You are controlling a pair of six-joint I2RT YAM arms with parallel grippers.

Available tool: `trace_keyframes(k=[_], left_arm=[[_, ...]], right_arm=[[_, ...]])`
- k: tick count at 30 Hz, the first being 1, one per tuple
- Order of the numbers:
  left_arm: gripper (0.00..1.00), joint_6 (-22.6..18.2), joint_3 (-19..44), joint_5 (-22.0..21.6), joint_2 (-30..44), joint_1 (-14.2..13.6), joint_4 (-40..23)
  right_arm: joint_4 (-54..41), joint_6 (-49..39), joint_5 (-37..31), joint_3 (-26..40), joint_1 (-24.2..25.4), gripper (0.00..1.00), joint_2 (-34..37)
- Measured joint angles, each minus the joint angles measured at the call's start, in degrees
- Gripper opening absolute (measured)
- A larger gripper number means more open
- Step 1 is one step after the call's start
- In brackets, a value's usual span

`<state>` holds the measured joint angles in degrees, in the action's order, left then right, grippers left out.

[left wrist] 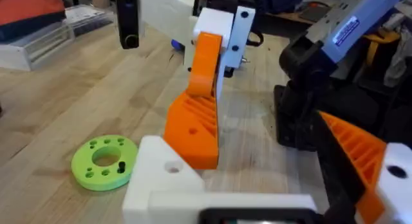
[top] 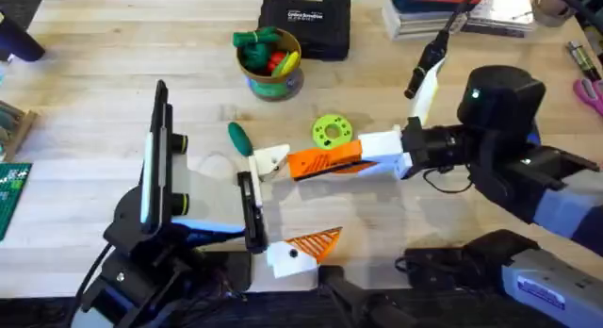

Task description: Pick up the gripper from the table and insert it into the empty holder that is missing its gripper. Then pick up a screw, insert it into the mounting hole, and use the screwdriver to tighten it. Finally, clean up the table by picking up the vegetable and placing it into the bucket.

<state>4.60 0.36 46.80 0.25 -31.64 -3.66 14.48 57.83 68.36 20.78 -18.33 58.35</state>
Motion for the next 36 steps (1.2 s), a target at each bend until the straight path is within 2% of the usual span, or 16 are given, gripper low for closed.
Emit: trace_keyframes(k=[5,18,24,30,36], left_arm=[[0.985,0.0,0.0,0.0,0.0,0.0,0.0],[0.985,0.2,0.0,0.1,0.0,0.0,0.0],[0.986,1.7,0.0,-0.1,0.1,0.0,-0.1],[0.985,1.9,0.0,-1.6,0.1,0.3,0.0],[0.985,2.2,0.0,-1.1,0.1,0.3,0.0]], right_arm=[[3.6,2.4,0.7,0.0,0.0,0.014,1.1],[4.7,3.9,-1.2,0.0,-1.4,0.014,1.6],[7.9,4.4,-1.7,0.0,-3.8,0.013,5.4],[16.9,7.8,-1.7,0.0,-4.9,0.013,9.9],[19.2,9.9,-1.4,0.0,-5.7,0.013,12.4]])
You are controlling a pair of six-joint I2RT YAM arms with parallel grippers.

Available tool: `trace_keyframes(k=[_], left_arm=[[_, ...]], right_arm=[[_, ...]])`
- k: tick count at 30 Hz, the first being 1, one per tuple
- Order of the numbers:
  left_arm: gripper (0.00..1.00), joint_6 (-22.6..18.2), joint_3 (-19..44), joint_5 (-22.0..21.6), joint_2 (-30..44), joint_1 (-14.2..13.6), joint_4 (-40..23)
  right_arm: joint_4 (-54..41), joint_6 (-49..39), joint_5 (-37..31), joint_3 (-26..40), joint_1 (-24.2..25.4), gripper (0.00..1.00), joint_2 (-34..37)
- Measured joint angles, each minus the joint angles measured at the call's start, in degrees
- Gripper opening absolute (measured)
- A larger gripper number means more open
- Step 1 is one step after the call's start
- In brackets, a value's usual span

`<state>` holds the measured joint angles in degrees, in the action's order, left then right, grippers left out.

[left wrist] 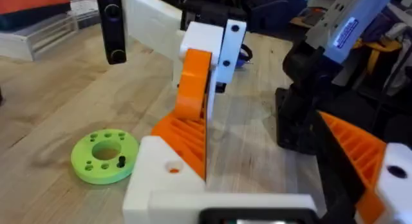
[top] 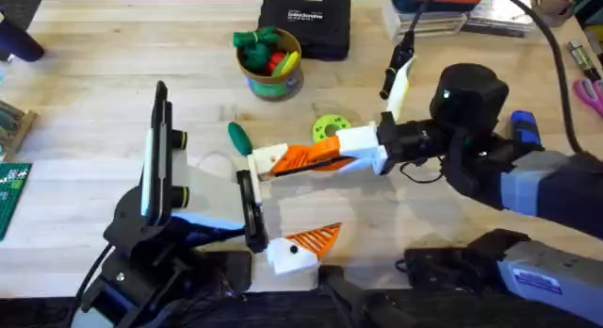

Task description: Pick up the gripper from the table and insert it into the empty holder that is missing its gripper. Then pick up a screw, insert it into the mounting hole, and use the screwdriver to tighten it. Finally, clean up the table by picking up the vegetable and placing it into the bucket.

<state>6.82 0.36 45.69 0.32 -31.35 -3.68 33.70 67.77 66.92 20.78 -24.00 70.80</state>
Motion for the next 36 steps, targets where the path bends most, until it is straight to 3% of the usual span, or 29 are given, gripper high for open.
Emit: trace_keyframes(k=[18,36], left_arm=[[0.985,0.6,0.0,-0.3,0.0,0.0,0.0],[0.986,0.8,0.0,-2.1,0.0,0.3,0.0]], right_arm=[[3.8,3.7,-5.9,0.1,-5.3,0.012,0.6],[7.5,6.0,-8.2,0.9,-6.0,0.012,3.6]])
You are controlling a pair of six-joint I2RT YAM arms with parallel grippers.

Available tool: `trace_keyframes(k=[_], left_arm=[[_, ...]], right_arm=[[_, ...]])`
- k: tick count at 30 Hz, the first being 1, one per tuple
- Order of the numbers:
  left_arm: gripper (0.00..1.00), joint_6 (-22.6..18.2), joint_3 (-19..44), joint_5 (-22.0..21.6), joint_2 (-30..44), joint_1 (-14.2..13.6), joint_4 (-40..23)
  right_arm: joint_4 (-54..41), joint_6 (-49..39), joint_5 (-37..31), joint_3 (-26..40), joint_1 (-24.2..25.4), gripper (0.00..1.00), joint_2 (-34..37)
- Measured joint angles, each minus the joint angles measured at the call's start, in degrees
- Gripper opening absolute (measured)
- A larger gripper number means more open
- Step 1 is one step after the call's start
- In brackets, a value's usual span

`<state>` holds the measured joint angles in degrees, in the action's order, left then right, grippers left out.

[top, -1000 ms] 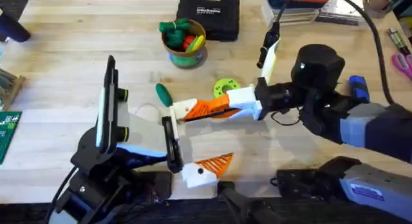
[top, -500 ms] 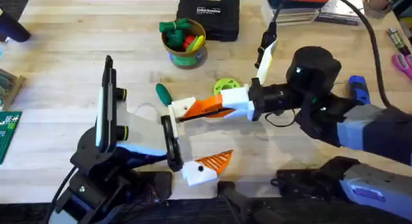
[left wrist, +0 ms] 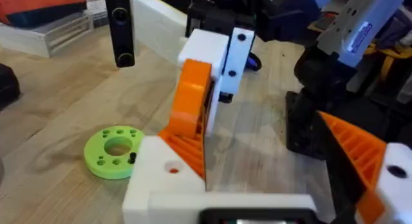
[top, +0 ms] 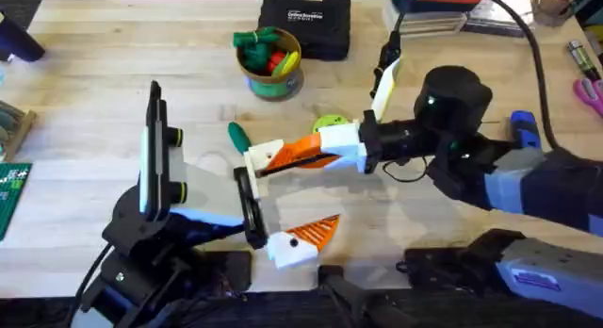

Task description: Pick up the gripper from the table and insert it into the empty holder that is missing its gripper. Then pick up a screw, insert it into the mounting hole, and use the screwdriver to tighten it. Finally, clean up the table by picking up the vegetable and placing it into the bucket.

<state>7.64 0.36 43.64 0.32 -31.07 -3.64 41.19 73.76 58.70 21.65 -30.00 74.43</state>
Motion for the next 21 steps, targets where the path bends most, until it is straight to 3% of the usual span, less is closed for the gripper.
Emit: trace_keyframes(k=[21], left_arm=[[0.986,0.0,0.0,0.0,0.0,0.0,0.0]], right_arm=[[0.0,0.4,-0.2,0.0,0.0,0.099,0.1]])
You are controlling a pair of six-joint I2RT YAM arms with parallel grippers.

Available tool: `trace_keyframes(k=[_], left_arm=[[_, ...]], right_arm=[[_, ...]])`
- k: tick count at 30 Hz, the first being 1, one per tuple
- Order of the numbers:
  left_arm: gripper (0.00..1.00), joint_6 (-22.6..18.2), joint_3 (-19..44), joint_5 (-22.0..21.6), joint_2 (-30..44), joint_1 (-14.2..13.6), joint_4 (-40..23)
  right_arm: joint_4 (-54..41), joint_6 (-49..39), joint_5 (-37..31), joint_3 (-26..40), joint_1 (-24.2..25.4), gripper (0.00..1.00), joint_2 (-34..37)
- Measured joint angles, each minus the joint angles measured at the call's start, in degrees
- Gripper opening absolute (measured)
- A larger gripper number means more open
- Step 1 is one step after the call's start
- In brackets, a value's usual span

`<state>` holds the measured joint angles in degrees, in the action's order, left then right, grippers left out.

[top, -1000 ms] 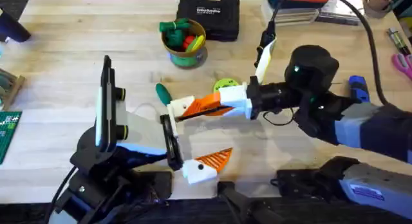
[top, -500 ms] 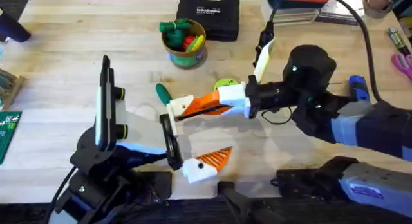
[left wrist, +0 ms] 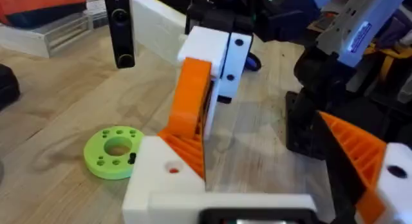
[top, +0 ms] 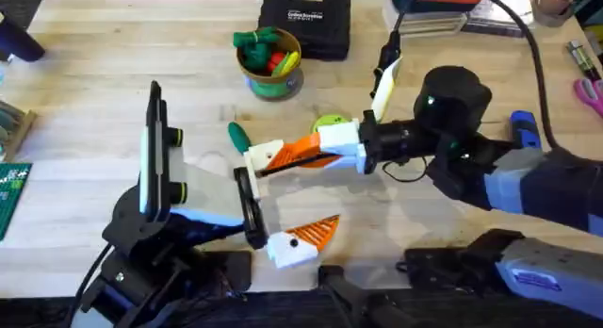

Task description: Pick up the gripper from the table and insert it into the empty holder that is missing its gripper. Then pick up a screw, insert it into the mounting hole, and use the screwdriver to tighten it. Finally, clean up the table by picking up the vegetable and placing it into the bucket.

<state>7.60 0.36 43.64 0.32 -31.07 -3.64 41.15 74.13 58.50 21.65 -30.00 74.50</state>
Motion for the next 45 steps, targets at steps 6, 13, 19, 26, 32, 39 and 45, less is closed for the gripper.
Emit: trace_keyframes(k=[6,13,19,26,32,39,45], left_arm=[[0.986,-0.1,0.0,0.0,0.0,0.0,0.0],[0.986,-0.7,0.0,0.4,0.0,0.0,0.1],[0.987,-1.4,0.0,2.0,0.0,-0.6,0.0],[0.987,-1.6,0.0,2.9,0.0,-0.6,0.0],[0.985,-1.6,0.0,3.3,0.0,-0.6,0.0],[0.985,-1.6,0.0,3.3,0.0,-0.6,0.0],[0.985,-1.6,0.0,3.3,0.0,-0.6,0.0]], right_arm=[[-0.2,-0.7,0.0,0.0,0.0,0.144,0.0],[1.6,-0.9,-0.1,0.0,-0.3,0.196,0.4],[2.7,-0.9,-0.6,0.0,-0.7,0.274,0.9],[2.8,-1.0,-0.4,0.0,-0.7,0.506,0.9],[2.8,-1.2,-0.4,0.0,-0.7,0.773,0.9],[2.8,-2.7,-0.4,0.0,0.0,0.993,0.9],[1.8,-6.0,-0.5,0.6,4.6,0.994,0.9]])
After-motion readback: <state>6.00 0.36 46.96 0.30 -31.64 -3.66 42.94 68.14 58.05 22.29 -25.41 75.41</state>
